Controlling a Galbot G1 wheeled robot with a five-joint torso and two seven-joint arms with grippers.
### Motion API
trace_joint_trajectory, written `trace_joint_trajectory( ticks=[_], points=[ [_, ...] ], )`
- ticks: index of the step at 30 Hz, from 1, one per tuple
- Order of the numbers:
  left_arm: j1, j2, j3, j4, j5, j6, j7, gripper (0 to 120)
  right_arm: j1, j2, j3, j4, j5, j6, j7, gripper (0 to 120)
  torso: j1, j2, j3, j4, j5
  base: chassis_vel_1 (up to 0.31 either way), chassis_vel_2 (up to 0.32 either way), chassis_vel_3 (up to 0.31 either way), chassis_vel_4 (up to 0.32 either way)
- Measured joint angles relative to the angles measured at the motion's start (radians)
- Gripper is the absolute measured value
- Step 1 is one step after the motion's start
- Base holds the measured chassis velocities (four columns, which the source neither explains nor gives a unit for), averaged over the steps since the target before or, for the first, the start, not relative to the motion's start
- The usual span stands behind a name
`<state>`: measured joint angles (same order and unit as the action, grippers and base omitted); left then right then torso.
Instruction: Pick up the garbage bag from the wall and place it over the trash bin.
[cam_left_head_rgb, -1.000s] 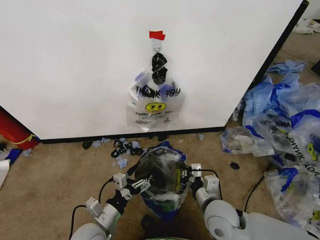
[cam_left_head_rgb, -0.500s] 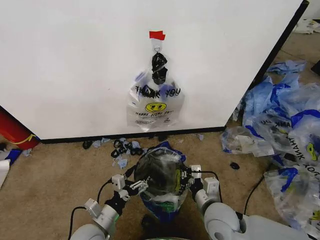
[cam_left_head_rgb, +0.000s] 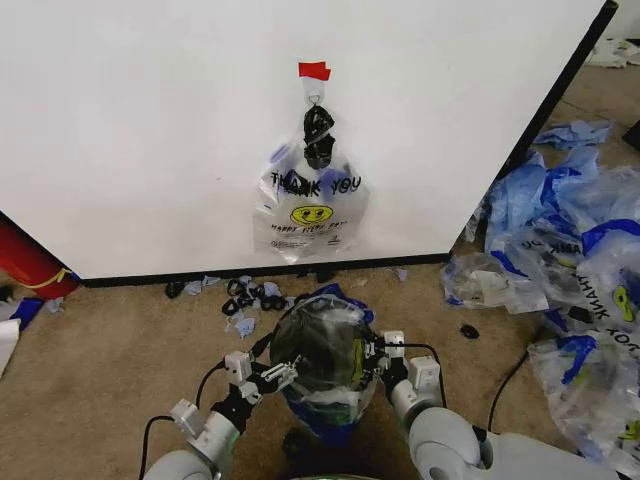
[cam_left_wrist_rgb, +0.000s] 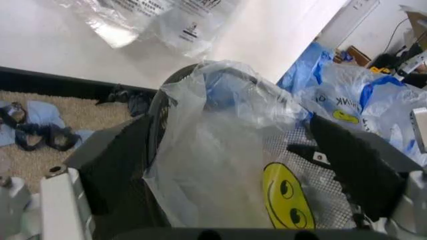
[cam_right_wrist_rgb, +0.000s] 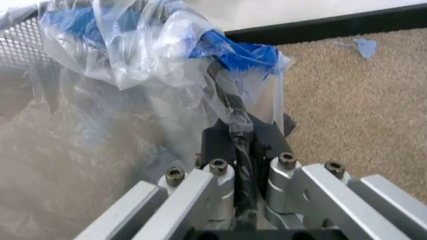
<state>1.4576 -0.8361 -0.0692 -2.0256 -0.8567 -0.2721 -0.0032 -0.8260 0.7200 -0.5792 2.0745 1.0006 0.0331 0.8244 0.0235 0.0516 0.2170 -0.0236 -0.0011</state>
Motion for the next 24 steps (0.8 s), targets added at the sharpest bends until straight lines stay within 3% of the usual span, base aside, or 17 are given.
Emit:
trace_joint_trajectory(
  ticks=[24],
  points=[
    [0.01,0.0,-0.037,0.001,0.008,-0.004,-0.004,94,-0.019,-0.008,0.034,-0.037,-0.02,0.044,-0.021,1,0.0,0.0,0.0,0.0001,0.0002,0.0,0.0,0.0,0.0]
  ],
)
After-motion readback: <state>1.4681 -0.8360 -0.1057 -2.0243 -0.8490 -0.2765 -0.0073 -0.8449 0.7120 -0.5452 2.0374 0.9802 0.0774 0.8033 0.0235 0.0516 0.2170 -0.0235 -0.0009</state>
